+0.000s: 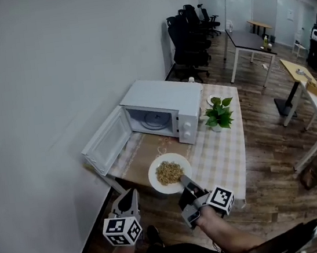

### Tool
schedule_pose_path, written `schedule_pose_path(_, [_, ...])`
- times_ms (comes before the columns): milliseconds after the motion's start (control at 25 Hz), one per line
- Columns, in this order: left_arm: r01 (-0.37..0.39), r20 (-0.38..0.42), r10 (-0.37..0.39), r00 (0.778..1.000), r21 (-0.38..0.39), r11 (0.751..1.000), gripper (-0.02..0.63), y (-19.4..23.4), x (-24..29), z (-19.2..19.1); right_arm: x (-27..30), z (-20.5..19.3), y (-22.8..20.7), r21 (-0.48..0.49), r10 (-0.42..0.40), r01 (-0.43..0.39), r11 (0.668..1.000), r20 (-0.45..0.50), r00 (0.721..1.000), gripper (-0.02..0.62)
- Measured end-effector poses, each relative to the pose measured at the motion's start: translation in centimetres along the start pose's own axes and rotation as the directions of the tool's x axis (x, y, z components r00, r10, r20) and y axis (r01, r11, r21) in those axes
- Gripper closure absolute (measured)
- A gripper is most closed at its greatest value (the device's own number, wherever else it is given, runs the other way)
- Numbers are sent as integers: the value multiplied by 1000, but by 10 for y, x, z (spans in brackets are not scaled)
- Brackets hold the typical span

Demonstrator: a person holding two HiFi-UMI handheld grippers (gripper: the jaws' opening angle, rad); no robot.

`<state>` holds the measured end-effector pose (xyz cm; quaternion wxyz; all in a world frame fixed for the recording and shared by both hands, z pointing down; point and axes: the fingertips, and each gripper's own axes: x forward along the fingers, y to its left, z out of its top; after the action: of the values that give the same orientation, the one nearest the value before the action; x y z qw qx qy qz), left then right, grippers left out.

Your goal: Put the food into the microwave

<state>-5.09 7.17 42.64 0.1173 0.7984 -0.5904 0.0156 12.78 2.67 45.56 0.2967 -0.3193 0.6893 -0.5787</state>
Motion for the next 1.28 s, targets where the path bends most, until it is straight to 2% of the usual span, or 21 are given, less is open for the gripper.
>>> schedule_pose_path(240, [38, 11, -39, 999, 16, 999, 598, 34, 43, 15, 47, 7, -9, 8, -21, 21, 1000, 20, 1000, 538])
schedule_pose_path(600, [92, -21, -92, 996, 3, 996, 598, 80, 100, 25, 111, 27, -14, 14, -40, 39, 999, 92, 995, 538])
schedule_pose_path(920, [162, -27, -162, 986, 3, 987, 598, 116, 129, 43, 160, 29, -12, 13, -64, 63, 998, 158, 985, 538])
schedule_pose_path(1280, [238, -29, -239, 971, -38, 971, 598, 150, 160, 40, 198, 25, -19, 2, -86, 87, 996, 208, 974, 538])
